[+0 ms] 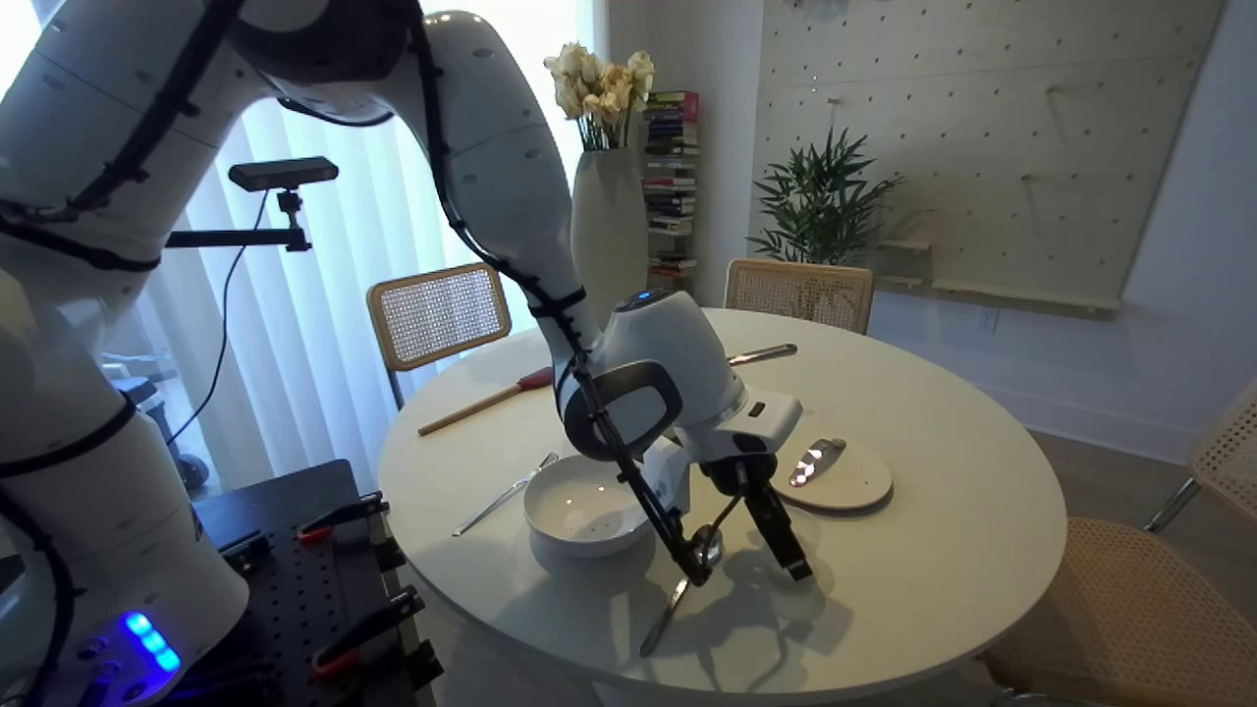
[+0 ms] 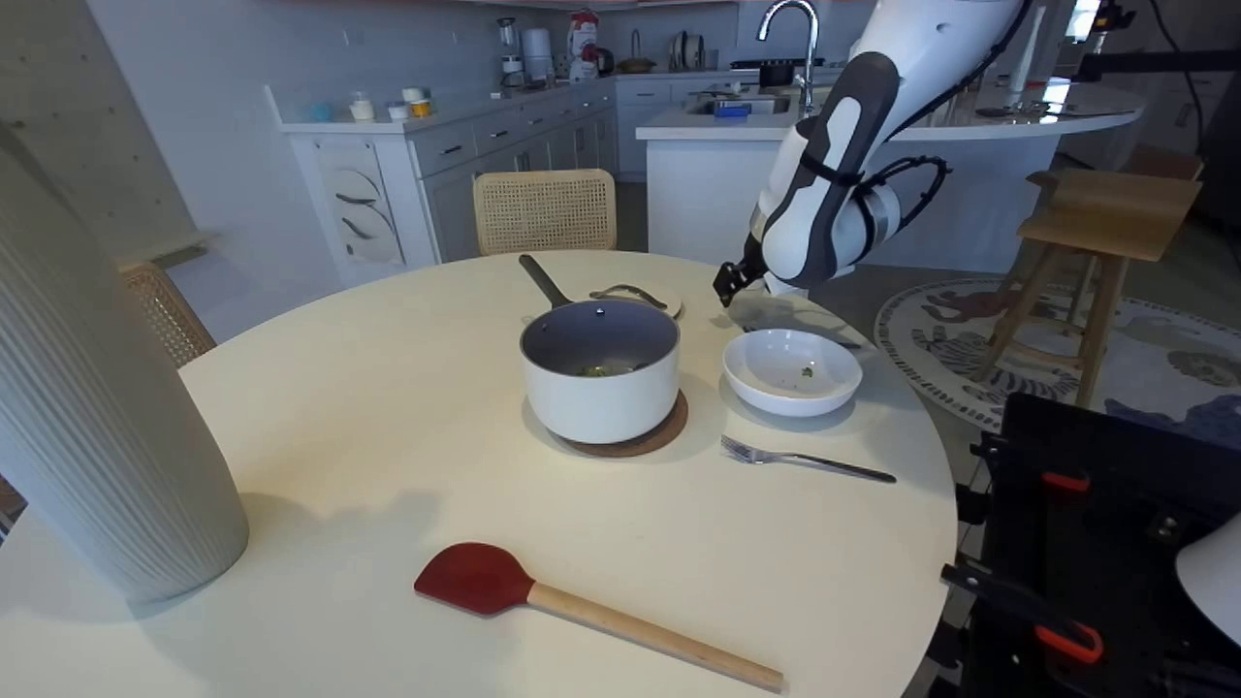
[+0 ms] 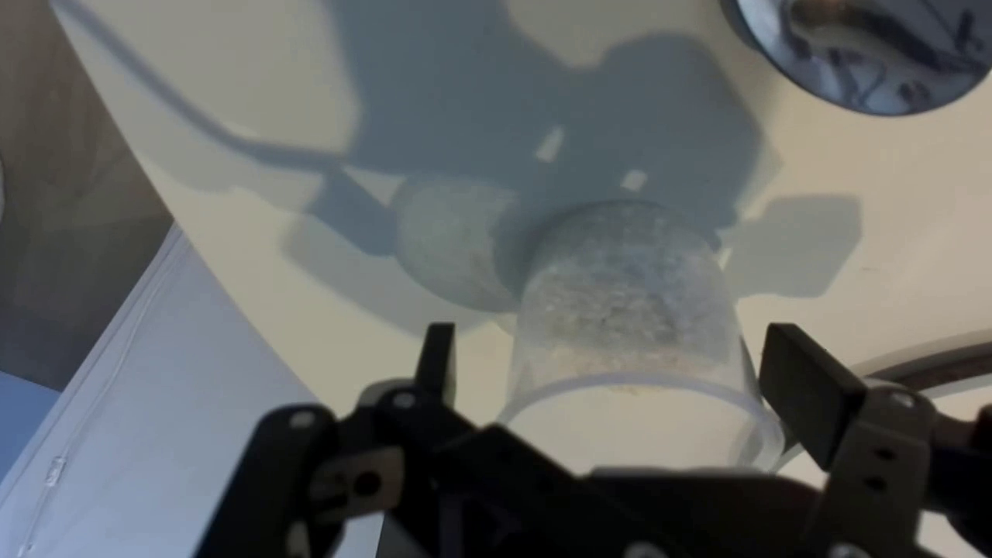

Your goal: Pour the sugar out of the cup into the white pot

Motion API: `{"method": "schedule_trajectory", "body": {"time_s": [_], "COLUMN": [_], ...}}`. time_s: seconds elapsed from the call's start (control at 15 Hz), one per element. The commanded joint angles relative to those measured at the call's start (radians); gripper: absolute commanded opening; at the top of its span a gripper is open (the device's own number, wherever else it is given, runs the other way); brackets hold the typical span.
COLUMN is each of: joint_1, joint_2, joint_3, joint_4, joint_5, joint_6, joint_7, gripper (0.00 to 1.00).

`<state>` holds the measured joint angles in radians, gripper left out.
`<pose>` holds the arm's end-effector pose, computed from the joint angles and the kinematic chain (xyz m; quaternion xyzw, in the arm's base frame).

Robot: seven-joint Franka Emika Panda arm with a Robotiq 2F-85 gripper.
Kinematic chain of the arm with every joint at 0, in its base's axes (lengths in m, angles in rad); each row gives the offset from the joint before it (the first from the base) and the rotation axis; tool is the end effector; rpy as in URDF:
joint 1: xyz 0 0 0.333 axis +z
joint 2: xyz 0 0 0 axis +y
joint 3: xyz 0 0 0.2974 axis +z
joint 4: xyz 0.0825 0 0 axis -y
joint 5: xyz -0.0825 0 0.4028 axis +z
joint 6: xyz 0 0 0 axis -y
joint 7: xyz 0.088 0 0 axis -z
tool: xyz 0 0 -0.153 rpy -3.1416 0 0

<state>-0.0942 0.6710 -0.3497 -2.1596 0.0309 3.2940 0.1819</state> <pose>0.5438 -0.2745 0.0836 0.9303 -0.2534 0.2336 0.1252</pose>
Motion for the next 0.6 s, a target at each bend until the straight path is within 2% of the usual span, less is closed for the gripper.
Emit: {"method": "schedule_trajectory", "body": {"time_s": [0.0, 0.53], "joint_1": [-0.02, -0.029], "joint_2": [0.029, 0.045], "joint_3": [0.02, 0.025], "joint_4": [0.029, 0.028], "joint_5": [0.031, 0.03], "joint_6": [0.025, 0.037], "joint_7": [-0.042, -0.045], "gripper": [1.0, 1.0]}}
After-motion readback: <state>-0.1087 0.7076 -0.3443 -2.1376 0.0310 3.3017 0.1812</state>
